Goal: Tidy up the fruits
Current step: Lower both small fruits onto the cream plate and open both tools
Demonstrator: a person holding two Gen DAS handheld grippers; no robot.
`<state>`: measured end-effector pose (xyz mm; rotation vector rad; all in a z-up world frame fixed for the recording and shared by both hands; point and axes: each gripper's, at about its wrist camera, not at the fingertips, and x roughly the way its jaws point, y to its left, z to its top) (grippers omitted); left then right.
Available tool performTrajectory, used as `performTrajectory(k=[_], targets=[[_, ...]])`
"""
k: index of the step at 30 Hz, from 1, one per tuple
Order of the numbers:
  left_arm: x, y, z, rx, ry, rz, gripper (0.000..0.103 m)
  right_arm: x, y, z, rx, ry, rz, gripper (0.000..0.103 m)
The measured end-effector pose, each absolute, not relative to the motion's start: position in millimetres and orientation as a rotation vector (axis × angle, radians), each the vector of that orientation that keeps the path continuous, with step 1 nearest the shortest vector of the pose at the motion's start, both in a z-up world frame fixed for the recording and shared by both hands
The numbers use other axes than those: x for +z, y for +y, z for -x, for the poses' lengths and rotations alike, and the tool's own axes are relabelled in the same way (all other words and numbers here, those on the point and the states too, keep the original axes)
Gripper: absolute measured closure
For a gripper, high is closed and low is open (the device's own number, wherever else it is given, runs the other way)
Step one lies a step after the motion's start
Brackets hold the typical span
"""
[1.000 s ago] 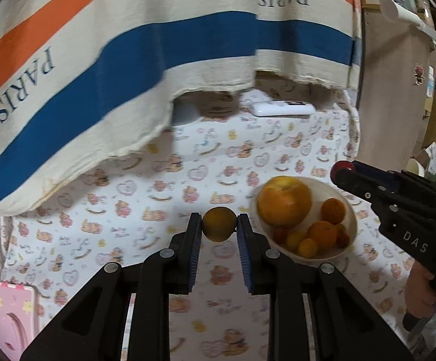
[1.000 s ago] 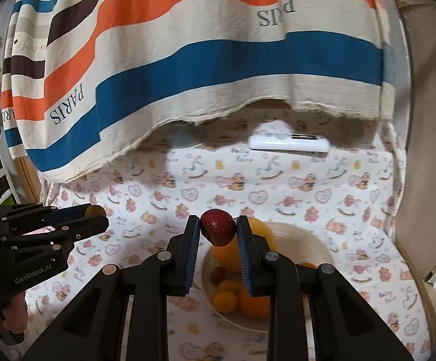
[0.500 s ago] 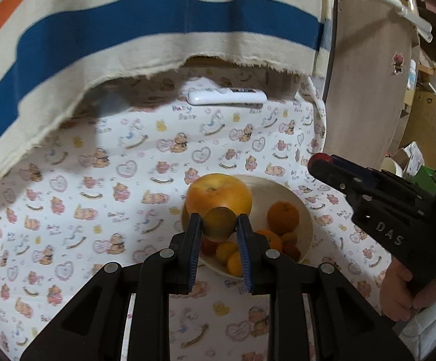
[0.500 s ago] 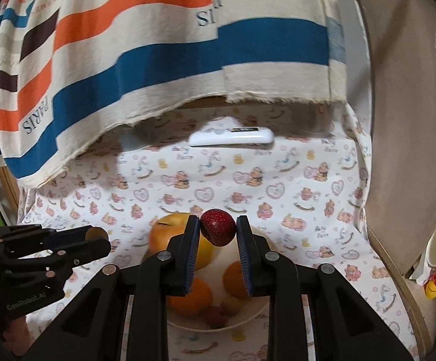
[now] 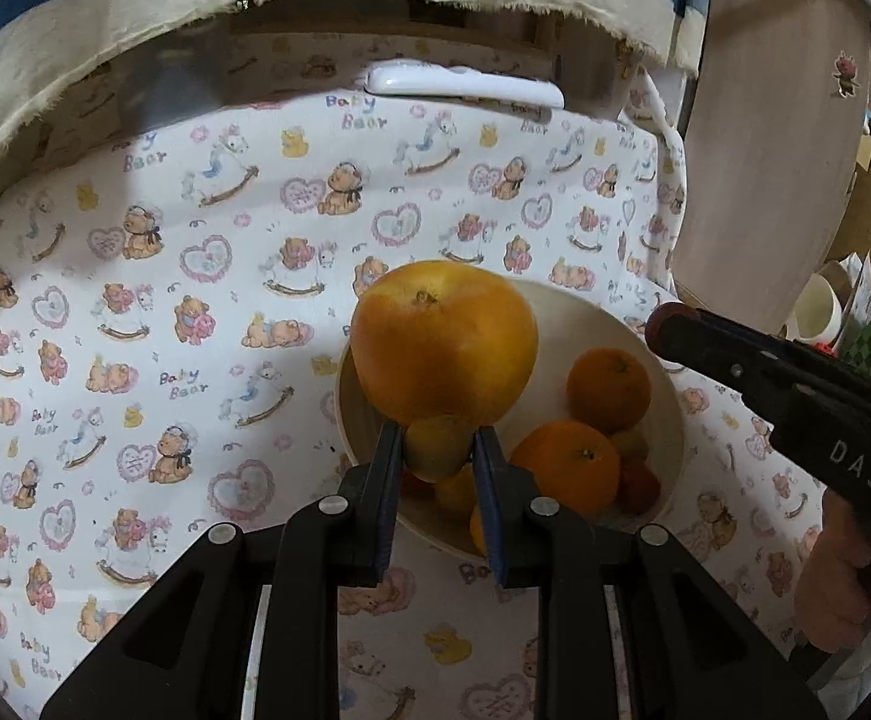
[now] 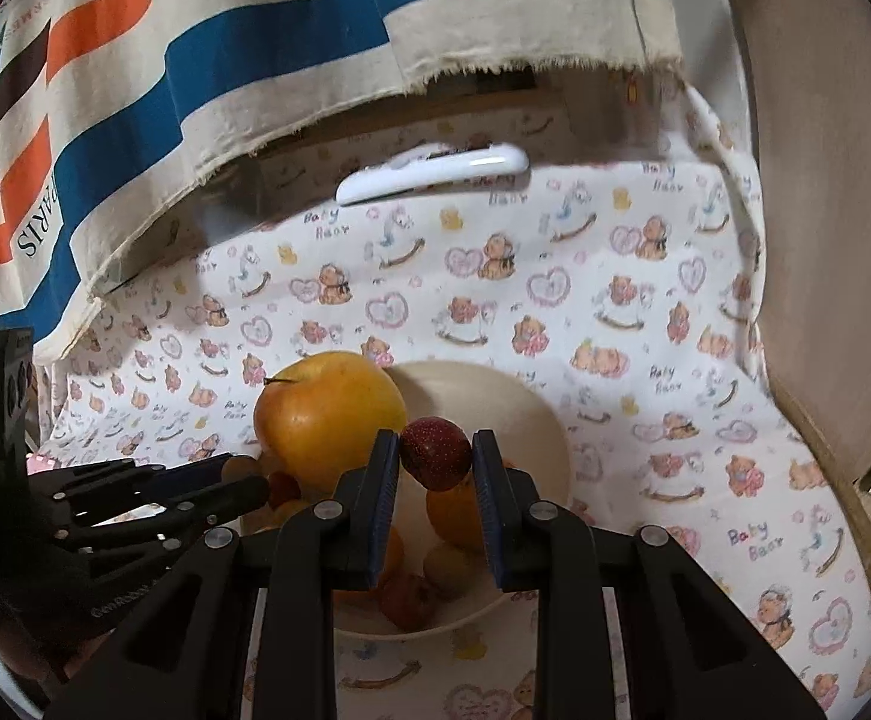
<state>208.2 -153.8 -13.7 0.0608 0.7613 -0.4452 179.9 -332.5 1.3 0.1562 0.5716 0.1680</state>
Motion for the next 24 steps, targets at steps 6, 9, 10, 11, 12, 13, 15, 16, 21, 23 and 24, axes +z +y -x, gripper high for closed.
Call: performTrajectory(k=[6, 9, 10, 11, 12, 13, 15, 16, 21, 23, 24], targets=[[-22, -155, -211, -0.448, 0.789, -0.06, 0.08, -10, -331, -186, 0.146, 0.627, -0.152, 0.077], [-24, -155, -211, -0.452, 0.796, -0.063, 0.08, -13, -331, -189, 0.146, 0.646, -0.152, 0.077], [-23, -155, -210, -0.451, 0.795, -0.064, 0.08, -15, -331, -190, 0.148, 0.655, -0.153, 0.077], [-23, -155, -210, -0.451, 0.795, -0.066, 0.08, -16, -330, -191, 0.15, 0.661, -0.152, 0.077], [-23, -155, -209, -0.45, 0.794, -0.067, 0.08, -17, -329, -191, 0.151, 0.667, -0.147, 0.077], [-23, -155, -209, -0.45, 0.794, -0.068, 0.08, -19, -328, -192, 0.15, 0.672, -0.141, 0.077], [-23, -154, -210, -0.45, 0.795, -0.069, 0.08, -20, -325, -193, 0.15, 0.675, -0.129, 0.077], [-23, -153, -210, -0.449, 0.796, -0.069, 0.08, -21, -324, -193, 0.148, 0.674, -0.123, 0.077], [-24, -152, -210, -0.446, 0.797, -0.071, 0.08, -21, -322, -192, 0.152, 0.676, -0.109, 0.077], [-25, -153, -210, -0.441, 0.796, -0.076, 0.08, -21, -322, -193, 0.155, 0.677, -0.108, 0.077], [-25, -153, -210, -0.44, 0.793, -0.08, 0.08, -21, -322, -193, 0.157, 0.679, -0.109, 0.077]])
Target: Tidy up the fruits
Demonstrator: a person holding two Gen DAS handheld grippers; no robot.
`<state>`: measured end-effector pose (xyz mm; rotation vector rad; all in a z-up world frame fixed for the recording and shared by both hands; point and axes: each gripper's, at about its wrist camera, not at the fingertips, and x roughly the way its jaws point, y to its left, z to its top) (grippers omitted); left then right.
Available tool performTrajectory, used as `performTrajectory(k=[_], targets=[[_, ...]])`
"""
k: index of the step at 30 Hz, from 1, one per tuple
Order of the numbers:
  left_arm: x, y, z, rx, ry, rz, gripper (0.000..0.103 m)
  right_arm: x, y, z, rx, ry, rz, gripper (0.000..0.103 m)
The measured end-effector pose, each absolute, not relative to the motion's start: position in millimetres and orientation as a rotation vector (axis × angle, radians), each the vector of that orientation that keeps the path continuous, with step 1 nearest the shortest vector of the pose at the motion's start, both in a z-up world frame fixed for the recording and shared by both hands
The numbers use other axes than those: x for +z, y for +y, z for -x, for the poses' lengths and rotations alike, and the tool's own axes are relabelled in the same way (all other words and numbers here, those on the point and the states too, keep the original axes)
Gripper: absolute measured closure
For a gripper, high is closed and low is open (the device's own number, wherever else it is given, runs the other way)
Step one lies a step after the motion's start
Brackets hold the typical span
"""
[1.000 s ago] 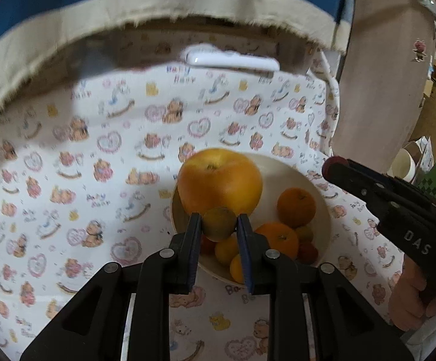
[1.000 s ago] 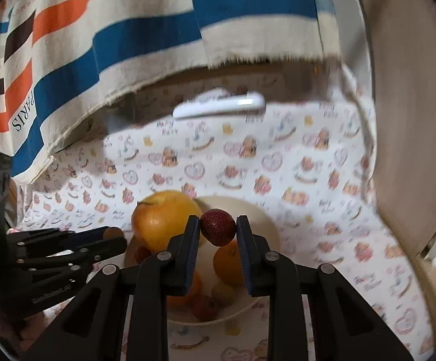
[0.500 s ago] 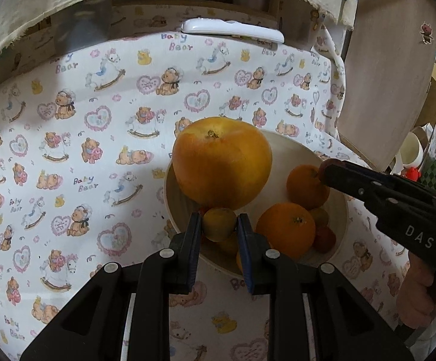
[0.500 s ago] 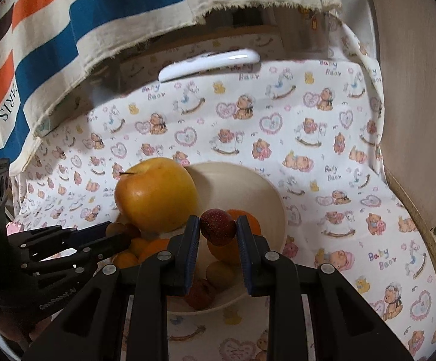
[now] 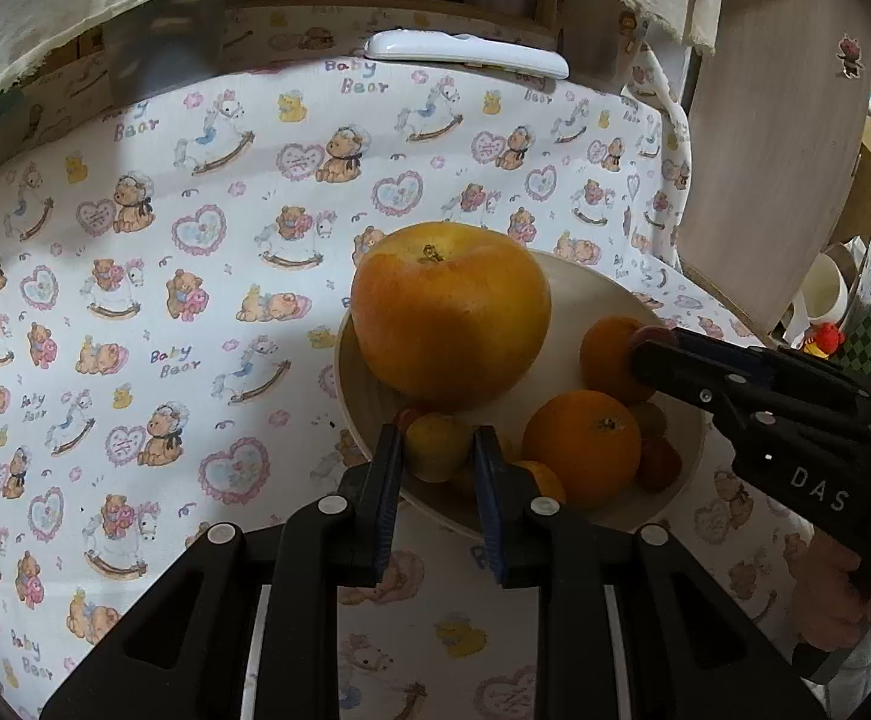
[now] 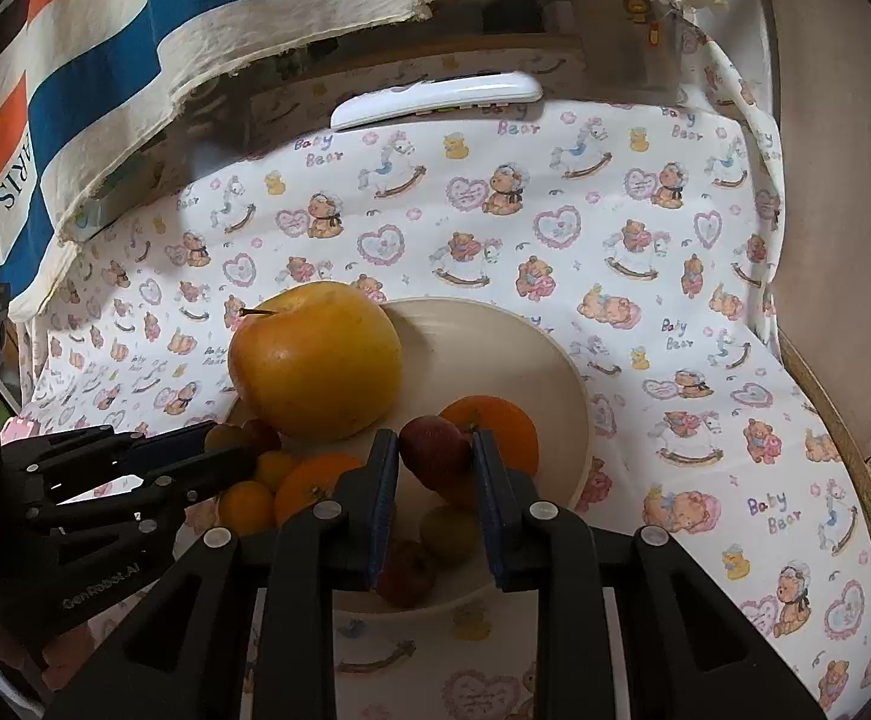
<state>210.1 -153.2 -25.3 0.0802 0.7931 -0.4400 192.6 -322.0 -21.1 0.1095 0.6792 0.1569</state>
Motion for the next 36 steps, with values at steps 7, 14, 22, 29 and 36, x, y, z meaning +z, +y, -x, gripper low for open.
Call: performTrajectory(k=[7, 14, 22, 29, 36], targets=[[-26, -155, -209, -0.439, 0.783, -0.093, 0.08, -22, -321, -193, 0.168, 0.691, -0.107, 0.077], [-25, -154, -209, -0.442, 0.782, -0.087, 0.078, -22, -320, -193, 0.173, 0.696, -0.106, 0.077], [-19, -148, -206, -0.426, 0.739, -0.078, 0.062, -22, -320, -193, 0.174, 0.698, -0.106, 0.076], [-8, -143, -199, -0.396, 0.668, -0.077, 0.043, -17, -320, -187, 0.161, 0.654, -0.112, 0.053], [13, -130, -184, -0.358, 0.548, -0.05, 0.019, 0, -320, -170, 0.143, 0.534, -0.091, 0.024]])
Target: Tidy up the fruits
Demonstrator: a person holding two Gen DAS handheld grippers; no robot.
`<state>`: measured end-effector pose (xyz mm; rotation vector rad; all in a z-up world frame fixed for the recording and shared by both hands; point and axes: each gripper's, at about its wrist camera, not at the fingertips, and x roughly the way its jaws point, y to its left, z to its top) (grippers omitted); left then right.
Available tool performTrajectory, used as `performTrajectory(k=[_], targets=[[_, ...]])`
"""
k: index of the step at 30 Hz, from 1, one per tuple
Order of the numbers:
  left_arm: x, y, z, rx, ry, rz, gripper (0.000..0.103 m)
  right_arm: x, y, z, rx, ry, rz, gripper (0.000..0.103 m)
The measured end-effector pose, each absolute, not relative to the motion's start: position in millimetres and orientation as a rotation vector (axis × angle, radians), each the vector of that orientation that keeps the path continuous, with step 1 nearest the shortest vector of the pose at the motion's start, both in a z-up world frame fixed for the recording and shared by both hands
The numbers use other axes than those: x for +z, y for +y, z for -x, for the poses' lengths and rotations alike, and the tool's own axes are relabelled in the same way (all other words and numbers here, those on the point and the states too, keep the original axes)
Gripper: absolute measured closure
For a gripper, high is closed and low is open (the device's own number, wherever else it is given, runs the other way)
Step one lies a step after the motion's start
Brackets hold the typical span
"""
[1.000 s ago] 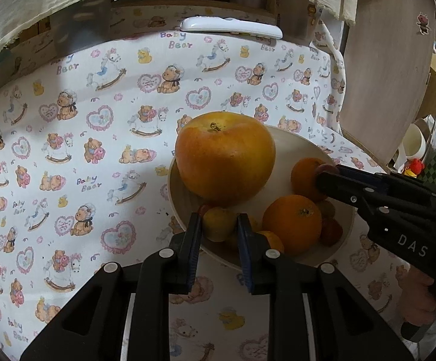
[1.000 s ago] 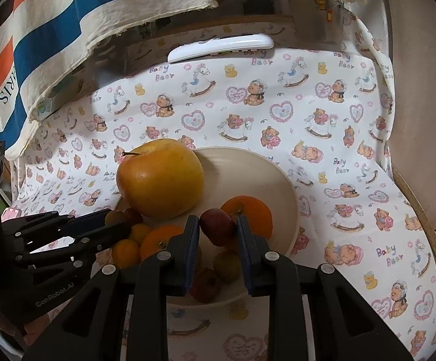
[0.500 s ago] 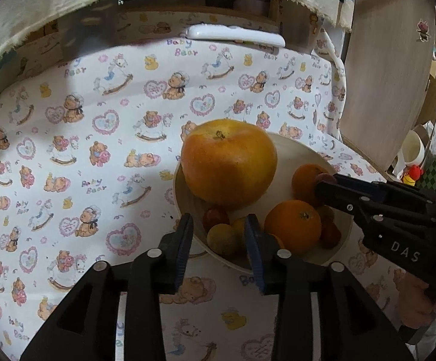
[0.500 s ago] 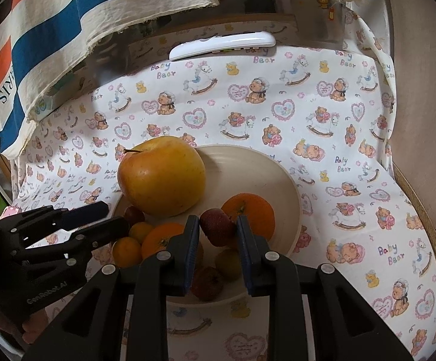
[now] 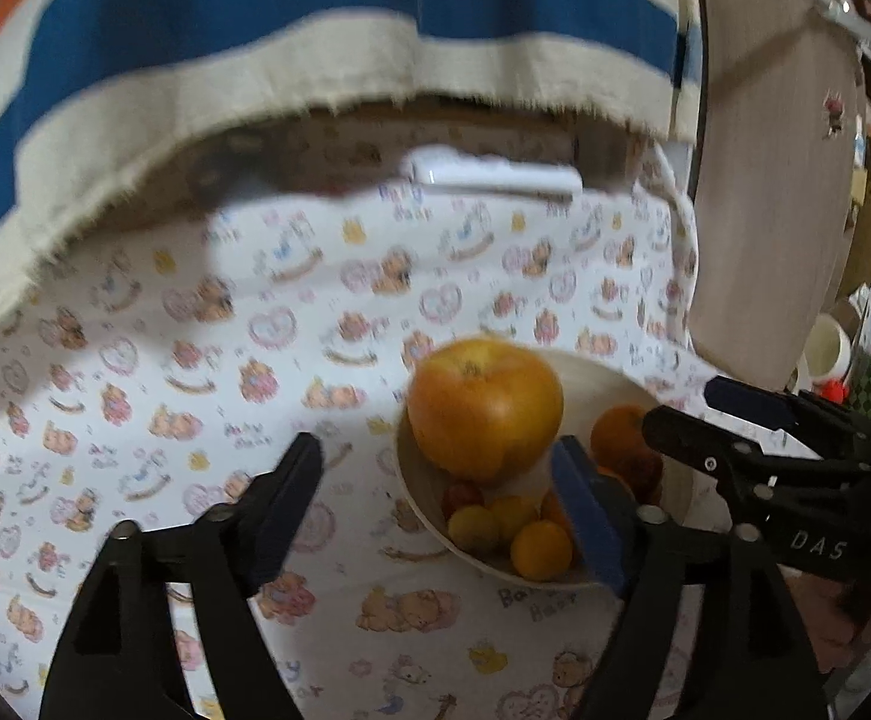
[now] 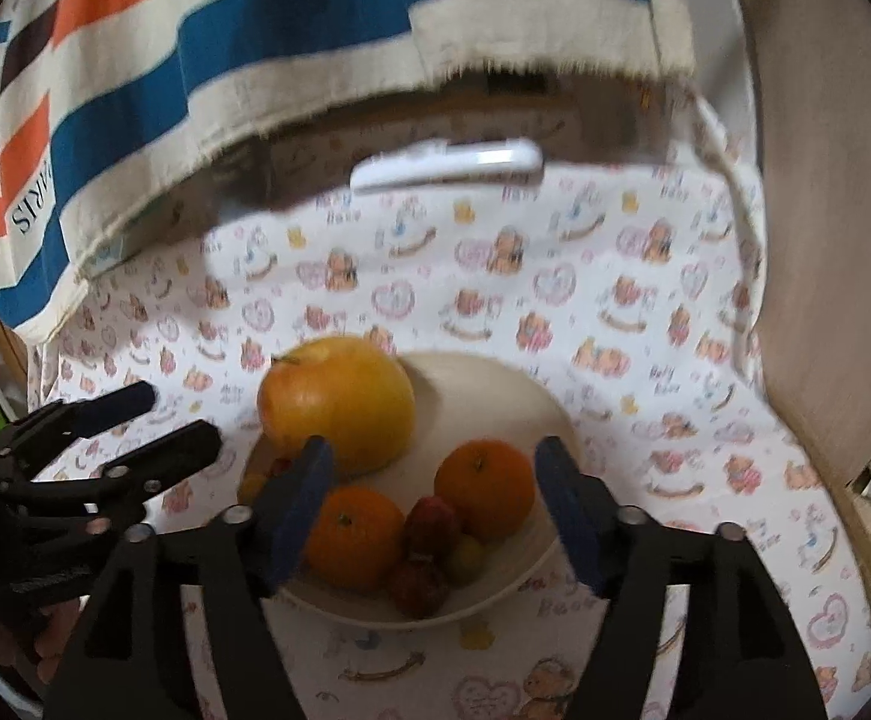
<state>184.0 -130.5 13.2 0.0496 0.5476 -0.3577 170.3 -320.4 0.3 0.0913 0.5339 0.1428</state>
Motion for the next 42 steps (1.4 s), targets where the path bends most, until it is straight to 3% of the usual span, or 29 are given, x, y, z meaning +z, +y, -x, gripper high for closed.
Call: performTrajectory(k=[1, 5, 7, 25, 42], targets=[[17, -128, -180, -0.353, 0.524, -0.051, 0.017, 3, -320, -167, 0.132, 0.509, -0.086, 0.016], [28, -111, -163, -0.319, 0.436, -0.032, 0.004, 14, -317, -155, 0.109, 0.406, -0.047, 0.013], [33, -101, -157, -0.309, 0.404, -0.013, 0.002, 18, -315, -149, 0.117, 0.375, -0.026, 0.001], [25, -61, -136, -0.228, 0.24, 0.02, 0.001, 9, -308, -127, 0.086, 0.275, 0.014, 0.001], [10, -72, -141, -0.241, 0.284, -0.018, 0.001, 9, -302, -123, 0.076, 0.253, 0.03, 0.001]])
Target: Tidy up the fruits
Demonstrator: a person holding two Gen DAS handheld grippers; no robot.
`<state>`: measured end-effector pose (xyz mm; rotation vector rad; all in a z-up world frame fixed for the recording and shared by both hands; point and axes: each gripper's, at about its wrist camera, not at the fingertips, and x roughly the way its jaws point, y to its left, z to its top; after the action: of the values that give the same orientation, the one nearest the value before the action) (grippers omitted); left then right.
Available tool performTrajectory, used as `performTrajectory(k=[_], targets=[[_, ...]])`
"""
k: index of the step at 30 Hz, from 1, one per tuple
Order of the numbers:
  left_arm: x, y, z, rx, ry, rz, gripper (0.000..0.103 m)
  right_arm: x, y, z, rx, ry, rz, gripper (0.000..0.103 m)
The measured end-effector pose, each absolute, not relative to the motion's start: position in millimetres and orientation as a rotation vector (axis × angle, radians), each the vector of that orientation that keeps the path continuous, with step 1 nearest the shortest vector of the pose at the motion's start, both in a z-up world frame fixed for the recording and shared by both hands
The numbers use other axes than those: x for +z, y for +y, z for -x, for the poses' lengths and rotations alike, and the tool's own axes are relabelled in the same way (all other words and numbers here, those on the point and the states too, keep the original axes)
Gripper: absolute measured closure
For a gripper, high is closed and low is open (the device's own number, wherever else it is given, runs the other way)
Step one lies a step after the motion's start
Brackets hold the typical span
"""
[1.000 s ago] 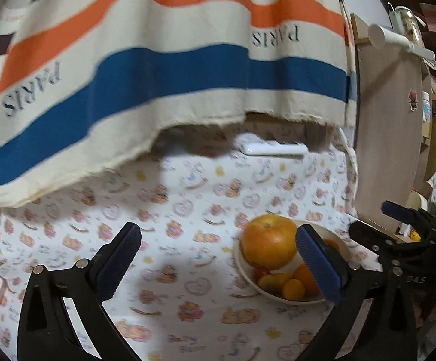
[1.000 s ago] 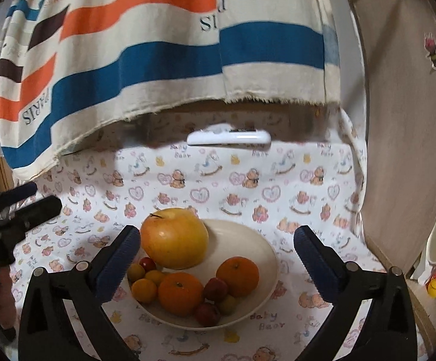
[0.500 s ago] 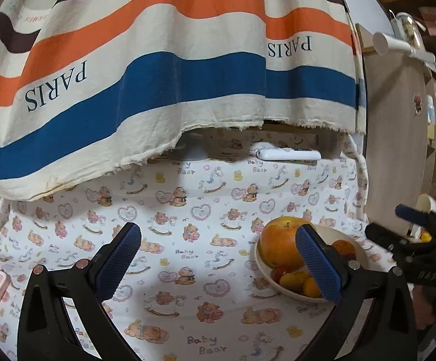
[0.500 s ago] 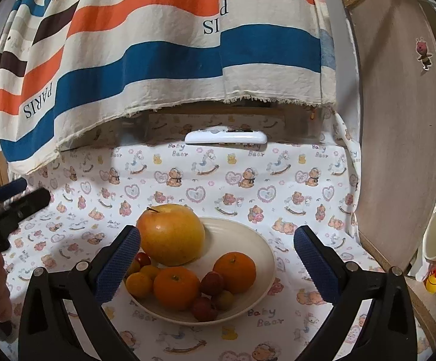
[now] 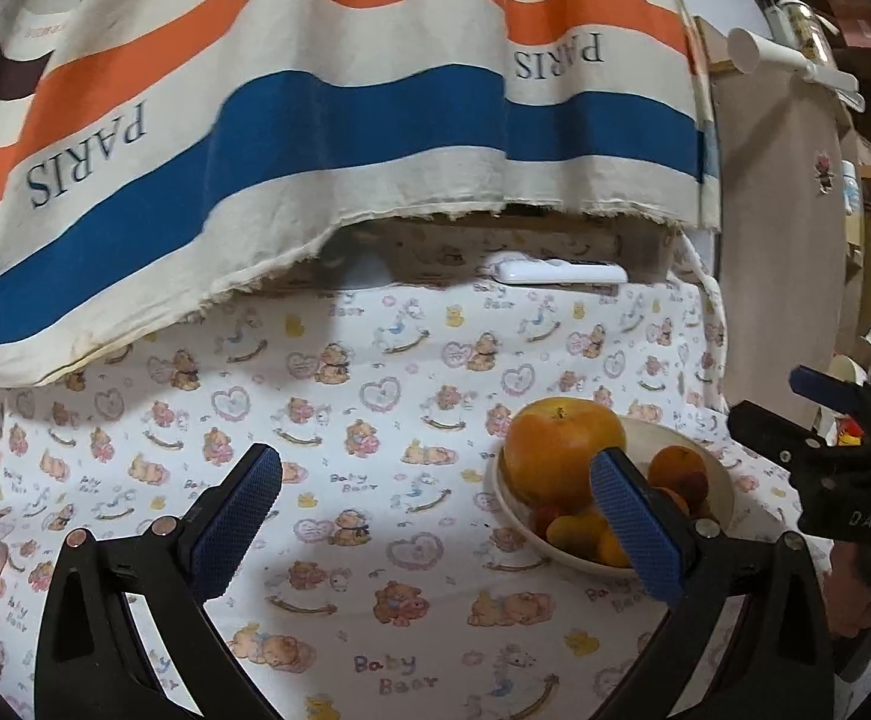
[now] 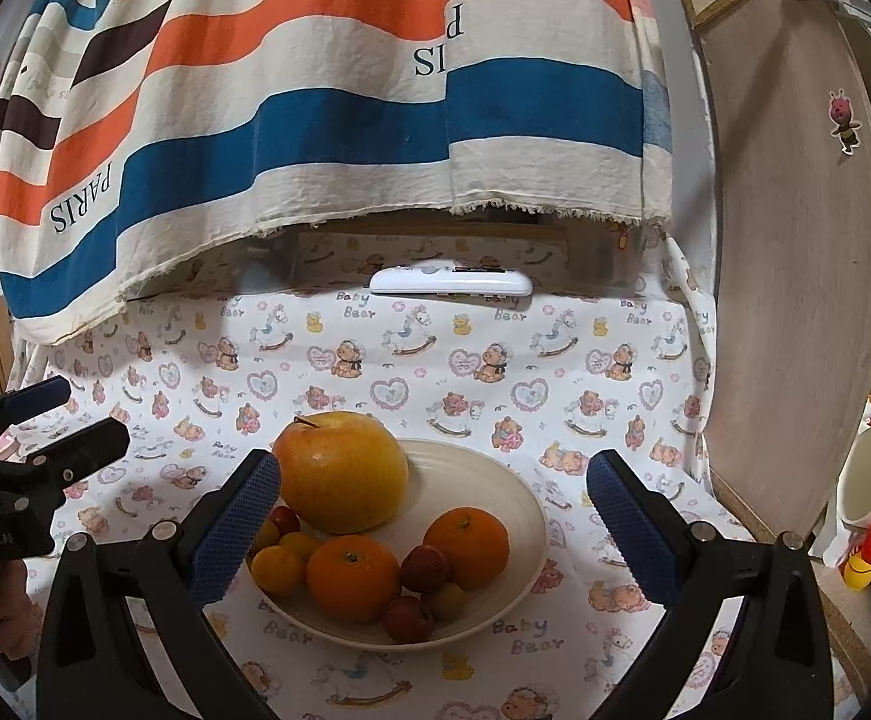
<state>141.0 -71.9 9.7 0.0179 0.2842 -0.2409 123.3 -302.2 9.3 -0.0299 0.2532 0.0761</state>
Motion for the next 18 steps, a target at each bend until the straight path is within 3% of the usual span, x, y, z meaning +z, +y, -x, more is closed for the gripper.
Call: performTrajectory(k=[18], targets=[[12.8, -71.3, -132.8, -0.233, 0.253, -0.024, 0.001, 9.0, -304.4, -122.3, 0.064, 0.251, 0.024, 0.001]])
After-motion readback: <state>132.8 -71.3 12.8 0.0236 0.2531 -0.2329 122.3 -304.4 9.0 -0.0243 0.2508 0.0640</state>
